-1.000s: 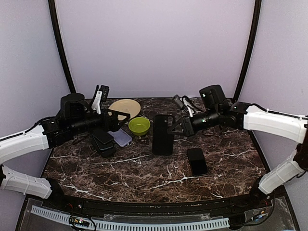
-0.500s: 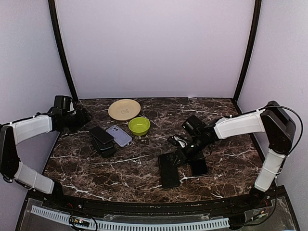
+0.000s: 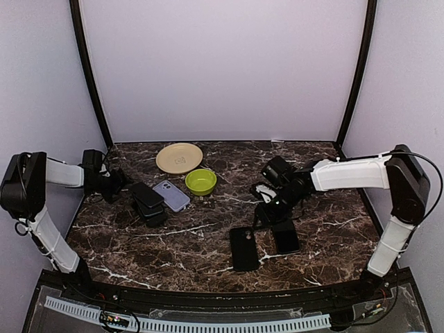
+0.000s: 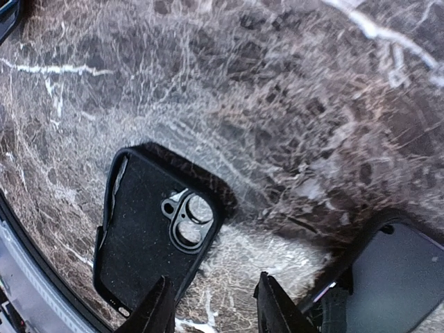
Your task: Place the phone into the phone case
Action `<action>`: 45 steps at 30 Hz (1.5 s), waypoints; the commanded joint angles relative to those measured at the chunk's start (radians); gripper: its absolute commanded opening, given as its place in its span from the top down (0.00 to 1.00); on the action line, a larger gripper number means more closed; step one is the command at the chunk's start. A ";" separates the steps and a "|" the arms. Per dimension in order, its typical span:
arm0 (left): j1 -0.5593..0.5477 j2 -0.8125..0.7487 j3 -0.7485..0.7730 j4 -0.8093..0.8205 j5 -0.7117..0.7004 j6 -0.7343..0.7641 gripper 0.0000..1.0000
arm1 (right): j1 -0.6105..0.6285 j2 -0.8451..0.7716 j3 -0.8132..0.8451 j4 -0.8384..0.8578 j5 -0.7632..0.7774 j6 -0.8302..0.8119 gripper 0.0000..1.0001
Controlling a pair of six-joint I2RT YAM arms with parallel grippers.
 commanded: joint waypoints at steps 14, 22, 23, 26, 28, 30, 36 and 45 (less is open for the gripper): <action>0.016 0.085 -0.013 0.232 0.158 -0.002 0.41 | 0.040 -0.032 0.099 -0.063 0.058 -0.038 0.58; 0.031 0.142 -0.023 0.279 0.244 -0.027 0.47 | 0.050 -0.049 0.112 -0.079 0.070 -0.045 0.58; 0.032 0.145 -0.023 0.281 0.250 -0.027 0.54 | 0.050 -0.049 0.115 -0.082 0.072 -0.046 0.58; 0.031 0.145 -0.031 0.294 0.269 -0.027 0.70 | 0.050 -0.048 0.120 -0.089 0.075 -0.049 0.58; 0.031 0.139 -0.036 0.295 0.276 -0.023 0.79 | 0.050 -0.051 0.122 -0.093 0.081 -0.051 0.58; 0.030 0.133 -0.035 0.285 0.280 -0.014 0.90 | 0.050 -0.053 0.126 -0.098 0.087 -0.053 0.58; 0.022 0.062 -0.050 0.277 0.276 -0.003 1.00 | 0.051 -0.066 0.142 -0.122 0.116 -0.060 0.58; -0.224 -0.328 -0.056 0.182 0.020 0.246 1.00 | 0.098 -0.140 0.212 -0.068 0.232 -0.087 0.44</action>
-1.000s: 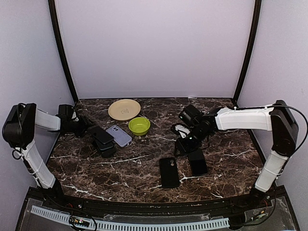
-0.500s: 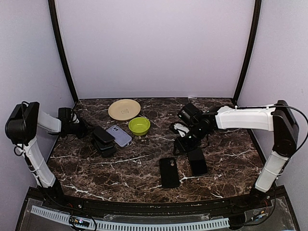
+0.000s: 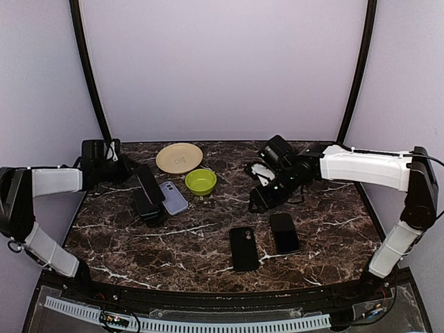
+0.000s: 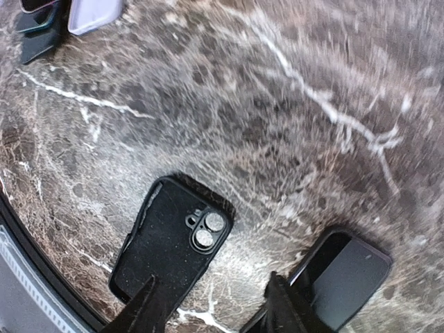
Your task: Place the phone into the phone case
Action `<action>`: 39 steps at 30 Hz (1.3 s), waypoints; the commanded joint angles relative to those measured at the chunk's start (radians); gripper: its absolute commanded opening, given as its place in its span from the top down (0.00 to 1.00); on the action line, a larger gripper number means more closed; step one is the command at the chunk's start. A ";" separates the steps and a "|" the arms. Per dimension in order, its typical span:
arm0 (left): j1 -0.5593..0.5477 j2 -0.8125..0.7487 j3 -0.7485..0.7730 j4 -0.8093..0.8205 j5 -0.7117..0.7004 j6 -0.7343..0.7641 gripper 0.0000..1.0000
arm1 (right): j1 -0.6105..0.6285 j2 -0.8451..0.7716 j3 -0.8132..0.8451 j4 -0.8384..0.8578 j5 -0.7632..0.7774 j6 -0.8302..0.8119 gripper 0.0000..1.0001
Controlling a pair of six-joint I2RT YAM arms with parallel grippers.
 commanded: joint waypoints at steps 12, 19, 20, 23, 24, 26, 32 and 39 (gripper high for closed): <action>-0.587 -0.533 -0.106 0.184 -0.374 0.201 1.00 | 0.375 0.008 0.147 0.693 0.481 -0.188 0.02; -0.717 -0.500 -0.053 0.224 -0.430 0.211 1.00 | 0.383 0.130 0.249 0.779 0.516 -0.224 0.01; -0.722 -0.491 -0.047 0.230 -0.427 0.208 1.00 | 0.382 0.143 0.255 0.775 0.529 -0.225 0.01; -0.737 -0.481 -0.037 0.232 -0.418 0.200 1.00 | 0.382 0.173 0.284 0.736 0.612 -0.216 0.02; -0.740 -0.479 -0.038 0.241 -0.415 0.196 1.00 | 0.382 0.173 0.282 0.734 0.628 -0.213 0.02; -0.745 -0.474 -0.040 0.255 -0.407 0.188 1.00 | 0.382 0.171 0.267 0.747 0.628 -0.216 0.03; -0.753 -0.446 -0.036 0.289 -0.359 0.150 1.00 | 0.368 0.198 0.270 0.740 0.633 -0.217 0.16; -0.755 -0.452 -0.037 0.306 -0.330 0.133 1.00 | 0.345 0.174 0.246 0.739 0.620 -0.214 0.33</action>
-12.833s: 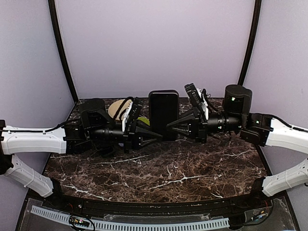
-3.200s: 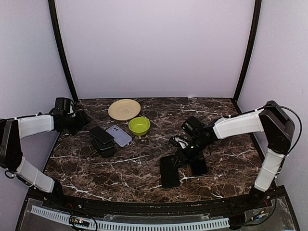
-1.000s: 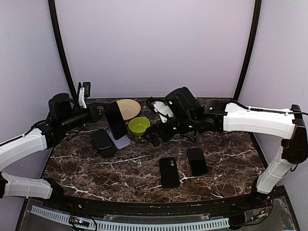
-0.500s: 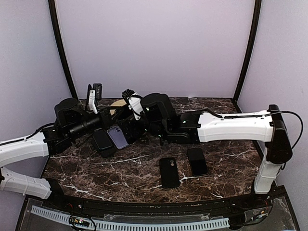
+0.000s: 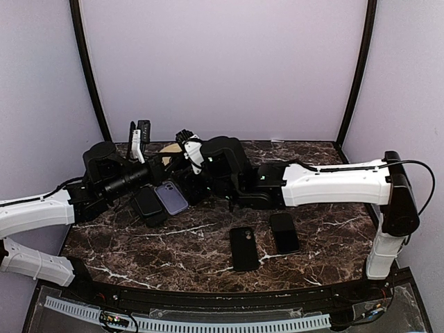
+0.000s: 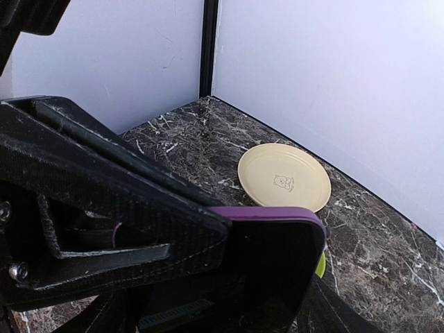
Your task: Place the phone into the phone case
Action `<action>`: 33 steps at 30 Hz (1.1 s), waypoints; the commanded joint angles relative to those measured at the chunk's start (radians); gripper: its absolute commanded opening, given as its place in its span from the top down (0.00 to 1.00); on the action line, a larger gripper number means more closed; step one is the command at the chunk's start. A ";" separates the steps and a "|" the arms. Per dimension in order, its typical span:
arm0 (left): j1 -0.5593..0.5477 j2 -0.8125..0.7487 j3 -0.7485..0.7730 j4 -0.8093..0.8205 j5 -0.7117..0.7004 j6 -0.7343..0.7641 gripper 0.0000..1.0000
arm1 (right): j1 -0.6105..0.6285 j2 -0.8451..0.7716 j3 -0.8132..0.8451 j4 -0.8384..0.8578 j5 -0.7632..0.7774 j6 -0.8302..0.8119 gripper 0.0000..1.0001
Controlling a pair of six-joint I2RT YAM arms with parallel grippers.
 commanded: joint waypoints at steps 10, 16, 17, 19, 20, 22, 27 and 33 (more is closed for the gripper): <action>-0.018 -0.027 0.048 0.114 0.110 -0.057 1.00 | -0.060 -0.024 -0.030 0.008 0.039 -0.023 0.02; -0.018 -0.028 0.049 0.110 0.104 -0.045 1.00 | -0.069 -0.037 -0.058 0.024 0.040 -0.003 0.02; -0.018 -0.027 0.050 0.110 0.106 -0.044 1.00 | -0.069 -0.038 -0.058 0.024 0.039 -0.003 0.04; -0.019 -0.025 0.051 0.103 0.104 -0.043 1.00 | -0.070 -0.043 -0.060 0.026 0.036 -0.002 0.13; -0.019 -0.024 0.051 0.102 0.104 -0.043 1.00 | -0.068 -0.046 -0.063 0.031 0.033 -0.003 0.18; -0.020 -0.022 0.052 0.096 0.104 -0.044 1.00 | -0.068 -0.053 -0.067 0.034 0.029 0.000 0.27; -0.020 -0.002 0.067 0.024 0.088 -0.023 0.90 | -0.071 -0.077 -0.056 -0.023 0.023 0.042 0.56; -0.024 0.040 0.123 -0.169 0.066 0.080 0.29 | -0.082 -0.136 -0.118 -0.229 0.043 0.228 0.73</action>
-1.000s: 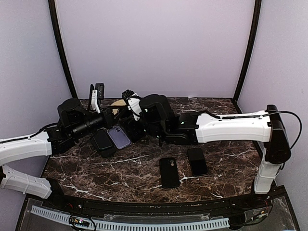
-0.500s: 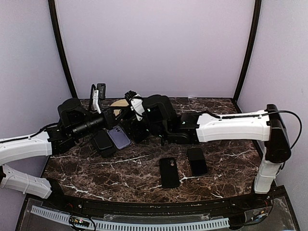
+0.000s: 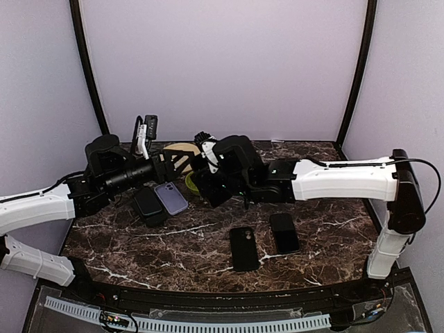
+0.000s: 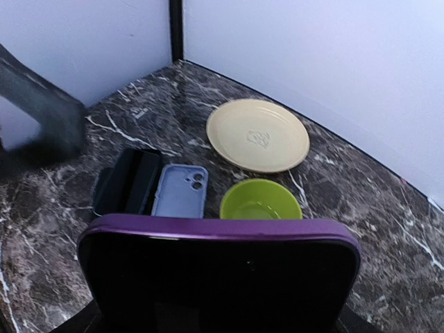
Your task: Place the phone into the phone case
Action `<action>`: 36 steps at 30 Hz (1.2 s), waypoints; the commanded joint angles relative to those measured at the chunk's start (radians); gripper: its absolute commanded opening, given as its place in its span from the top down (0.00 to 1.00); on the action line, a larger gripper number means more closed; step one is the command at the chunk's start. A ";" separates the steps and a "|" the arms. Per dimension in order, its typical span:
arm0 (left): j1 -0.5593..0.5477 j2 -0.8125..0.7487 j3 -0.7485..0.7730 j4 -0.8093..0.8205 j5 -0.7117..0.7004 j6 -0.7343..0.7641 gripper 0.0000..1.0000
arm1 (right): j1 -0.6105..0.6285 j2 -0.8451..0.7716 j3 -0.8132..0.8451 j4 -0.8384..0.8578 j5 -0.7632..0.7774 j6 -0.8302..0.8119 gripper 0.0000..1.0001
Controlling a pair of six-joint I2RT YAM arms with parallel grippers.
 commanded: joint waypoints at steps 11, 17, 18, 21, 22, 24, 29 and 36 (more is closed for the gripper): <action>-0.240 0.283 0.085 -0.514 -0.038 0.500 0.56 | -0.131 -0.322 -0.401 -0.313 -0.044 0.405 0.76; -0.363 0.508 0.171 -0.580 0.035 0.580 0.72 | -0.167 -0.385 -0.446 -0.330 -0.065 0.396 0.74; -0.364 0.542 0.187 -0.579 0.041 0.589 0.74 | -0.167 -0.388 -0.450 -0.330 -0.066 0.396 0.74; -0.368 0.618 0.240 -0.603 0.054 0.627 0.77 | -0.169 -0.402 -0.464 -0.331 -0.073 0.405 0.74; -0.371 0.658 0.270 -0.608 0.057 0.634 0.78 | -0.168 -0.407 -0.472 -0.332 -0.072 0.409 0.73; -0.374 0.715 0.315 -0.616 0.064 0.649 0.81 | -0.168 -0.415 -0.483 -0.337 -0.061 0.420 0.72; -0.378 0.798 0.410 -0.624 0.099 0.675 0.84 | -0.169 -0.435 -0.488 -0.374 -0.033 0.437 0.71; -0.380 0.842 0.471 -0.523 0.073 0.684 0.86 | -0.173 -0.445 -0.469 -0.386 -0.049 0.445 0.71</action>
